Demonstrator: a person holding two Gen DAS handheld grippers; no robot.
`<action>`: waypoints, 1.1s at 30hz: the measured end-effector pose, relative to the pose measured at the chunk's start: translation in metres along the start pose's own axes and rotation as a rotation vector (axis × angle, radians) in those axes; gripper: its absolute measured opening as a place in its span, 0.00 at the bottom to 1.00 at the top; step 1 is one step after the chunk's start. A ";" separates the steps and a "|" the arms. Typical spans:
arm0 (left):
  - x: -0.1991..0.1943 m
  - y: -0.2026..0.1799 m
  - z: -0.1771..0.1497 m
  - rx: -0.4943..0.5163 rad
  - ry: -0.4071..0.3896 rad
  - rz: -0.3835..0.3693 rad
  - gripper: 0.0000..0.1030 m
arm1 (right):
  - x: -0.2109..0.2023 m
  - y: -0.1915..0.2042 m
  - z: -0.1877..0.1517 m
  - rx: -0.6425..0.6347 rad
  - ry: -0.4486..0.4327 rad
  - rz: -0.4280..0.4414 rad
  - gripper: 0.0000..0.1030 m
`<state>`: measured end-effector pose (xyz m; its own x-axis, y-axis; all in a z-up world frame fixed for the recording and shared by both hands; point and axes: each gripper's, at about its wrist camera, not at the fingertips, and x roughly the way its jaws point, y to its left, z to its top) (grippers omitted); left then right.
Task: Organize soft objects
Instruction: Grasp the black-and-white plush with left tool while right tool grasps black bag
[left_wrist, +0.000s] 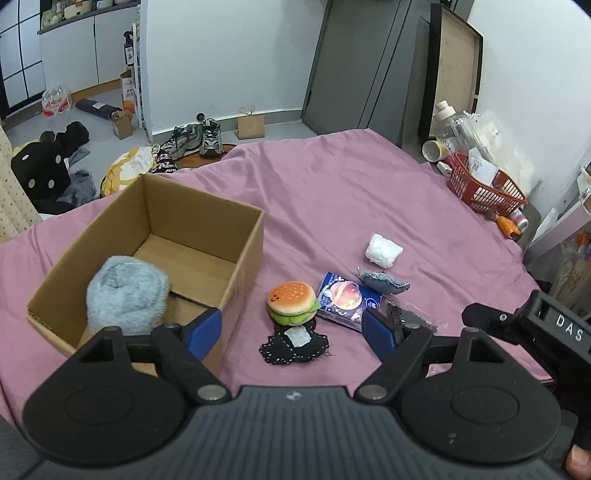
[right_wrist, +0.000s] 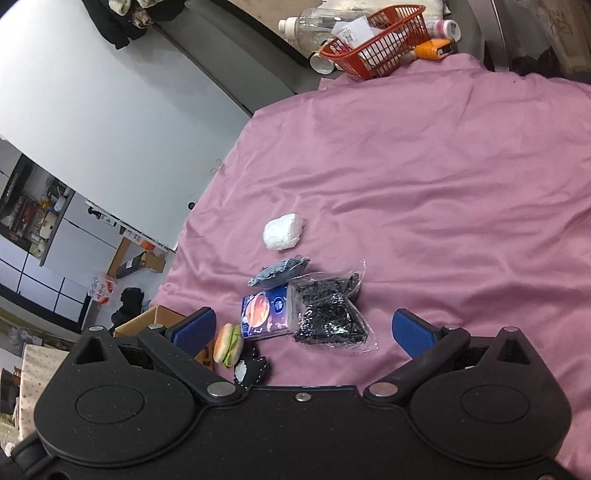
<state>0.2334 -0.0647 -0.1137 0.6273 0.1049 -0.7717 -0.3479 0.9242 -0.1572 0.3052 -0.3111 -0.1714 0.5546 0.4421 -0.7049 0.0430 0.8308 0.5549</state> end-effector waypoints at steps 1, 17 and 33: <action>0.001 -0.003 -0.002 0.003 0.000 0.002 0.79 | 0.001 -0.001 0.001 0.003 0.003 0.002 1.00; 0.062 -0.035 -0.025 0.073 0.074 0.046 0.66 | 0.027 -0.012 0.007 0.001 0.053 0.053 0.95; 0.118 -0.033 -0.034 0.113 0.135 0.104 0.59 | 0.074 -0.024 0.006 0.047 0.134 0.002 0.81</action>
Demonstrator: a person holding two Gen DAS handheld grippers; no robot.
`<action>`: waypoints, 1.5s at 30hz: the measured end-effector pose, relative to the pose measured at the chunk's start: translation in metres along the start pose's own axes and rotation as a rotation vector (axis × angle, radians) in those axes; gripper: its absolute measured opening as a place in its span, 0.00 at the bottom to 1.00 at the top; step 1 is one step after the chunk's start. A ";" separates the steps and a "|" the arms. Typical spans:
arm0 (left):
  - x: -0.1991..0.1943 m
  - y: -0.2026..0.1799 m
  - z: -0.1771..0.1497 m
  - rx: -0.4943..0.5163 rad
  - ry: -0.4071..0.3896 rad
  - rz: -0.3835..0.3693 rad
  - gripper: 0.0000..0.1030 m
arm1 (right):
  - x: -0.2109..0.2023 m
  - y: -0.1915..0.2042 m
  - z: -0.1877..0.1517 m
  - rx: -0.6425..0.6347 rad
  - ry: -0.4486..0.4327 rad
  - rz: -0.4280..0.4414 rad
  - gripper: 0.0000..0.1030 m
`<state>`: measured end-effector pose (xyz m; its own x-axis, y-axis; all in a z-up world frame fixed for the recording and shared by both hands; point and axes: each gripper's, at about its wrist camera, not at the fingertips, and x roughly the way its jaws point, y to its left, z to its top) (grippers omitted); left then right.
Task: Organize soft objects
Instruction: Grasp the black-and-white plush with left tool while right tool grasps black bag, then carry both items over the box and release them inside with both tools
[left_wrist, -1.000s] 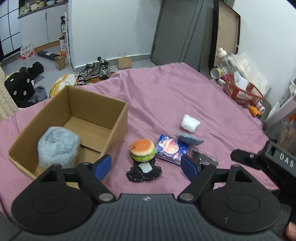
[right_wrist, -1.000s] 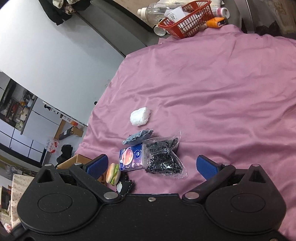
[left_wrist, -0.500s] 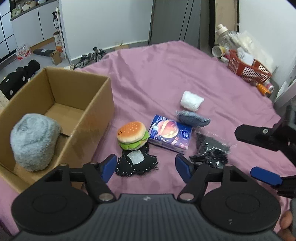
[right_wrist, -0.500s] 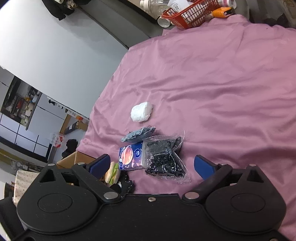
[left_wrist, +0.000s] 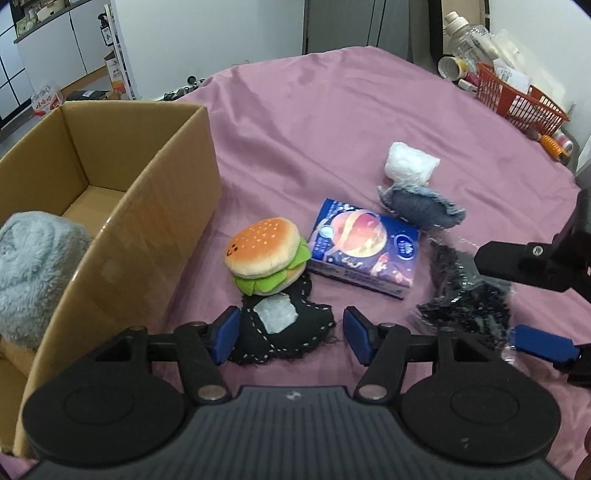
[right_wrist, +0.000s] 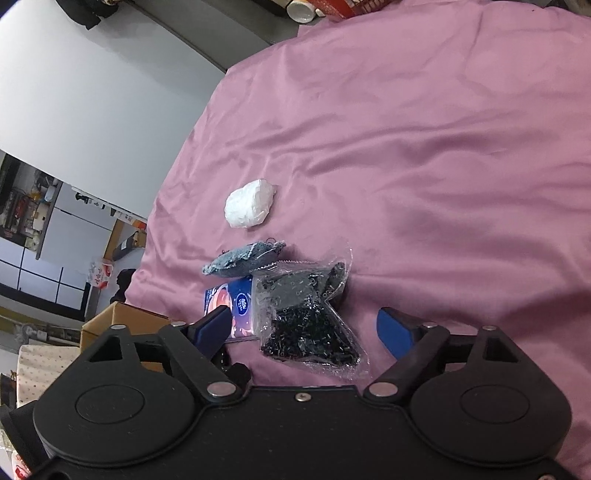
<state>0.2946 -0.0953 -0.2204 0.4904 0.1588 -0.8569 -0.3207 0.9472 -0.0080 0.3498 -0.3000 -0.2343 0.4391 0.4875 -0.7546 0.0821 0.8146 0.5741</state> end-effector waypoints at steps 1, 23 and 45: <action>0.002 0.001 0.000 0.000 0.002 0.004 0.59 | 0.002 0.000 0.000 -0.003 0.003 -0.004 0.81; -0.075 0.017 -0.001 -0.017 -0.095 -0.157 0.29 | -0.016 0.013 -0.010 -0.114 -0.107 -0.085 0.34; -0.149 0.068 0.000 -0.118 -0.208 -0.257 0.30 | -0.086 0.054 -0.045 -0.177 -0.209 -0.040 0.34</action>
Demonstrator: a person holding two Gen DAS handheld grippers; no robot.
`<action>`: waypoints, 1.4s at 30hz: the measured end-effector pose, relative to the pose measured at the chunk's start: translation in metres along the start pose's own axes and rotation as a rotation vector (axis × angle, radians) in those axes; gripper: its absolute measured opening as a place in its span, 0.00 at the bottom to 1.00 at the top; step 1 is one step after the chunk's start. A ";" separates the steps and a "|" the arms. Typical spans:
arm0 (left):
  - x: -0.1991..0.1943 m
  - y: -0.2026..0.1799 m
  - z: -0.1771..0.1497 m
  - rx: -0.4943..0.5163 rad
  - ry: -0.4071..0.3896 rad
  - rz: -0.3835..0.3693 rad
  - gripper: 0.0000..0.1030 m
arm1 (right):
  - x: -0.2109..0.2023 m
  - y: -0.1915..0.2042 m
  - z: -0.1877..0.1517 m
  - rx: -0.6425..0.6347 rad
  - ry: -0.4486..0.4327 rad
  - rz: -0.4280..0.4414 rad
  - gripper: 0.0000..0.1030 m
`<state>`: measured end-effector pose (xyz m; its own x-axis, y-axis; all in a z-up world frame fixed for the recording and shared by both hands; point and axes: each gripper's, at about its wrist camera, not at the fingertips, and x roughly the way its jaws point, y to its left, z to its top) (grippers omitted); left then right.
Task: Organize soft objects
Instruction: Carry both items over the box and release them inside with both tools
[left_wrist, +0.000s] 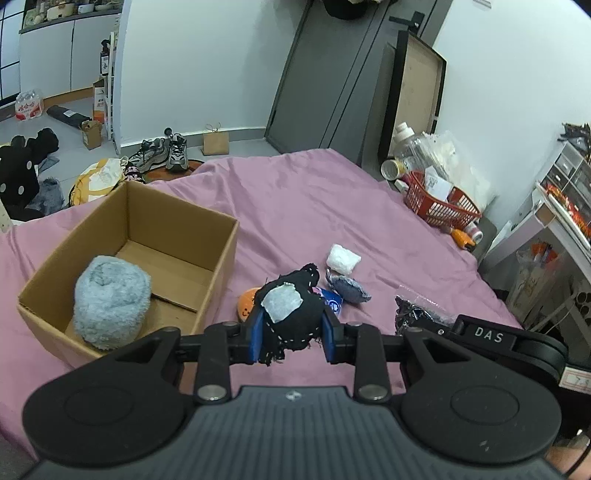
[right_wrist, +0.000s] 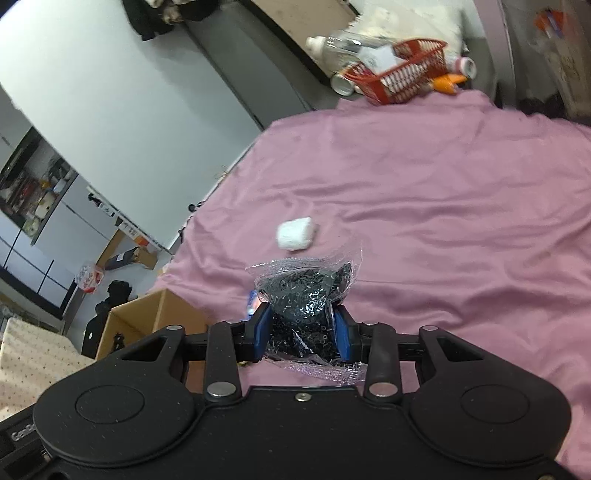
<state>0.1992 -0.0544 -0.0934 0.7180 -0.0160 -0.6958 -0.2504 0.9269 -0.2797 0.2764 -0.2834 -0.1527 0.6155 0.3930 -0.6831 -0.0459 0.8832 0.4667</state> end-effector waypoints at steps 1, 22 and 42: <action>-0.001 0.002 0.001 -0.006 -0.002 -0.002 0.30 | -0.002 0.003 -0.001 -0.005 -0.002 0.005 0.34; -0.004 0.094 0.047 -0.103 -0.017 0.033 0.30 | 0.001 0.096 -0.001 -0.063 -0.023 0.096 0.35; 0.061 0.156 0.079 -0.184 0.002 0.049 0.32 | 0.071 0.163 -0.011 -0.116 0.078 0.142 0.35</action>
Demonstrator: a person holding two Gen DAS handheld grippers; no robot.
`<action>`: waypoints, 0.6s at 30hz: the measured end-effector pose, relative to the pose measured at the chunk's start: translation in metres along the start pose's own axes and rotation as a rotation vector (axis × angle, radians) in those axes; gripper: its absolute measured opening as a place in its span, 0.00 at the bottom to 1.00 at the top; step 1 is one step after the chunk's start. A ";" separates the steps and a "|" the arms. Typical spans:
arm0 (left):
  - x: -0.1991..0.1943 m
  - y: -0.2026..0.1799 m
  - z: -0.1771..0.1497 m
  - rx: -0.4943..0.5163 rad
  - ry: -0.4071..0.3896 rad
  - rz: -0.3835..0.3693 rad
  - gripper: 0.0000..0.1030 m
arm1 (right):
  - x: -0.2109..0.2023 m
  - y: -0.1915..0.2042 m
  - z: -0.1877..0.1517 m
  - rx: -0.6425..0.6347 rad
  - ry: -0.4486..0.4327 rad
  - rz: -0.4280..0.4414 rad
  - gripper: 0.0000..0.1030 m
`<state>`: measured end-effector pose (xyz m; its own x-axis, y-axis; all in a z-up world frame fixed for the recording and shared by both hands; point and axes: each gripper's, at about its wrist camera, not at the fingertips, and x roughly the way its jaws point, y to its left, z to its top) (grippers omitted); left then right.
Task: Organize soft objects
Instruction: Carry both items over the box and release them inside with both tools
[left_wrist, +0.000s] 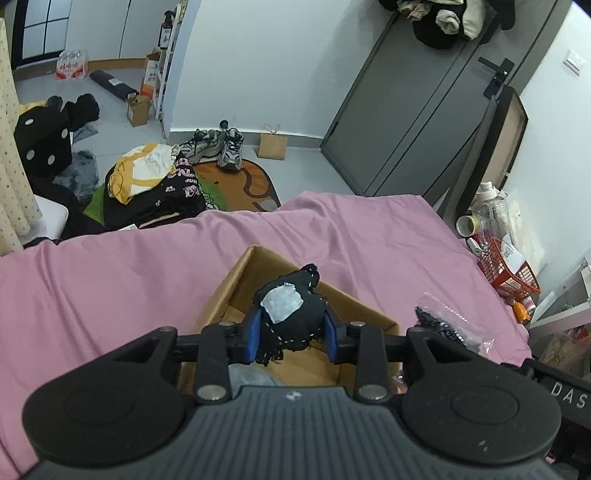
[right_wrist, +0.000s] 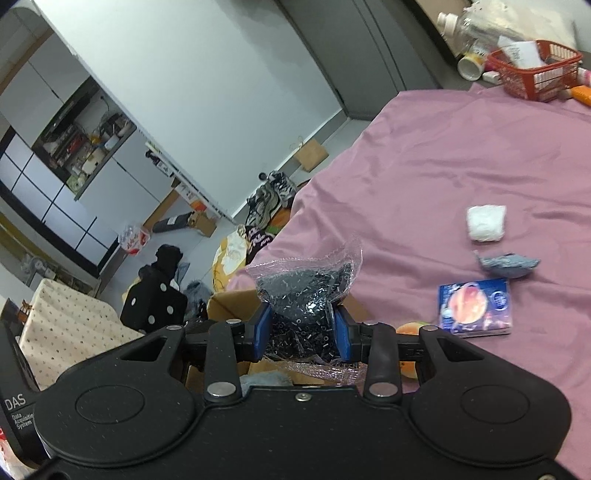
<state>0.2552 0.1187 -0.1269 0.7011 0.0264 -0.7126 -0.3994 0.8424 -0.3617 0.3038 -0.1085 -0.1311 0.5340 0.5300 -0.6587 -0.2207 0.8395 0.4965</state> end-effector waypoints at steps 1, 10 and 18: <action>0.002 0.002 0.000 -0.008 -0.001 0.004 0.33 | 0.004 0.001 0.000 0.000 0.007 0.000 0.35; 0.006 0.014 0.003 -0.063 -0.045 0.008 0.44 | 0.029 0.013 -0.003 -0.008 0.058 0.003 0.35; -0.001 0.025 0.007 -0.101 -0.059 0.006 0.44 | 0.039 0.023 -0.003 -0.007 0.068 0.008 0.35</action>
<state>0.2482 0.1434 -0.1312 0.7307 0.0656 -0.6795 -0.4592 0.7838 -0.4181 0.3171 -0.0680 -0.1474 0.4753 0.5437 -0.6918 -0.2310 0.8358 0.4981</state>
